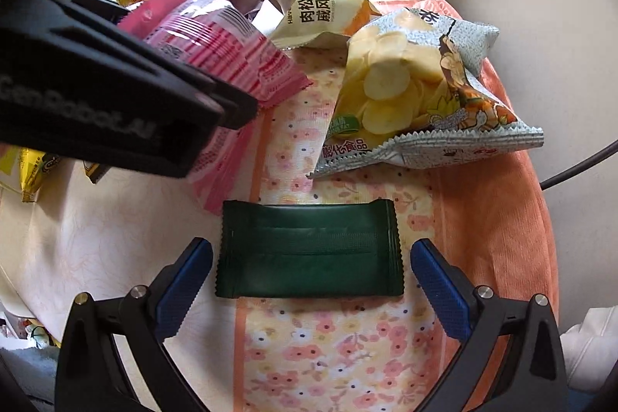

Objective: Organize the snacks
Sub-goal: 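Grasp the pink wafer bag with the left tool while the right grasps the green packet, then carry the pink wafer bag and green packet toward the box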

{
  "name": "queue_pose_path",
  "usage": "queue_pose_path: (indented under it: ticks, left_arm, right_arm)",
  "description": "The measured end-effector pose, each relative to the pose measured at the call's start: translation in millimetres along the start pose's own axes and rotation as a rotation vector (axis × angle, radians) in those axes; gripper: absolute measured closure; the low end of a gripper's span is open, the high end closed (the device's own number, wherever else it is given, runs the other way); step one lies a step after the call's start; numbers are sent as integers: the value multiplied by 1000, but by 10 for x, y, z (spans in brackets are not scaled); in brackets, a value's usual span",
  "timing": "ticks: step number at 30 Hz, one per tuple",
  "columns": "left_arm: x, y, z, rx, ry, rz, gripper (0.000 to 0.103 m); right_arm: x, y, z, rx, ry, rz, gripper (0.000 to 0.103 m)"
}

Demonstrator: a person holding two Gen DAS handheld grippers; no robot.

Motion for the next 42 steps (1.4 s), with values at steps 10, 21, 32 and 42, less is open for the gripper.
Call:
queue_pose_path:
  ticks: [10, 21, 32, 42]
  left_arm:
    - [-112, -66, 193, 26, 7, 57, 33]
    - [-133, -223, 443, 53, 32, 108, 33]
    - [-66, -344, 1041, 149, 93, 185, 33]
    - [-332, -611, 1889, 279, 228, 332, 33]
  right_arm:
    - [-24, 54, -91, -16, 35, 45, 11]
    - [-71, 15, 38, 17, 75, 75, 32]
    - [-35, 156, 608, 84, 92, 137, 32]
    - [-183, 545, 1206, 214, 128, 271, 32]
Point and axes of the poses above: each gripper's, at about its wrist camera, not at the fingertips, and z roughly against the way its jaws point, x to its right, y to its top, the point moved 1 cm from there along -z, roughly the way its jaws point, and after that the axes turned 7 degrees about -z, right-handed, at the moved point
